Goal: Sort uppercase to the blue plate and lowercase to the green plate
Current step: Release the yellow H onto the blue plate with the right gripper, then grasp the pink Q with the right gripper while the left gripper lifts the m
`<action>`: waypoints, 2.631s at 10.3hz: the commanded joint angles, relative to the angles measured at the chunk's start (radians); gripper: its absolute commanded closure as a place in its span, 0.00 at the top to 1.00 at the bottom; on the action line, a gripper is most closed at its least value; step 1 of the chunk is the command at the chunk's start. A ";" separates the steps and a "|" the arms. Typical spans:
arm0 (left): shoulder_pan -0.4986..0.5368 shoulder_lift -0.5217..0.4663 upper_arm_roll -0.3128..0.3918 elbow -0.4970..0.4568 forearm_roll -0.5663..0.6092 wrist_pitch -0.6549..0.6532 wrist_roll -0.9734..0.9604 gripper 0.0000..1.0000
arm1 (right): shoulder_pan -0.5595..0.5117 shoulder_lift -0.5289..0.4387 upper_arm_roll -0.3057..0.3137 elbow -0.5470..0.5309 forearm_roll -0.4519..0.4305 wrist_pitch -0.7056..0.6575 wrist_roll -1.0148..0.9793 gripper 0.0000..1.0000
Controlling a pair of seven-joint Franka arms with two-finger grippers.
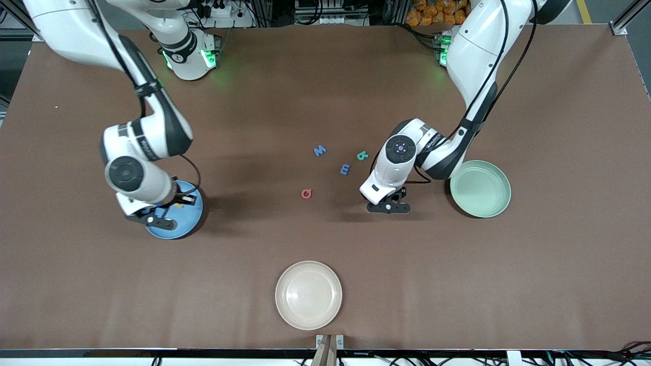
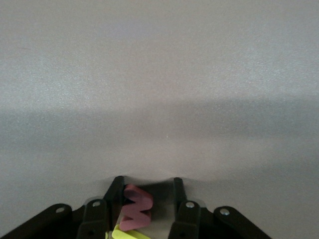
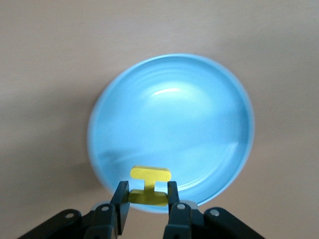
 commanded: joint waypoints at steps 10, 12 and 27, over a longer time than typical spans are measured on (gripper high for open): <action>-0.001 -0.054 -0.019 -0.109 -0.013 -0.004 0.027 0.30 | 0.132 0.029 -0.094 0.022 0.202 0.075 0.101 0.98; 0.001 -0.054 -0.017 -0.105 -0.013 -0.004 0.036 0.23 | 0.226 0.019 -0.092 0.037 0.205 0.077 0.170 0.96; 0.051 -0.112 -0.006 -0.053 -0.028 -0.125 0.103 0.00 | 0.688 0.328 -0.086 0.304 0.053 0.258 0.704 0.84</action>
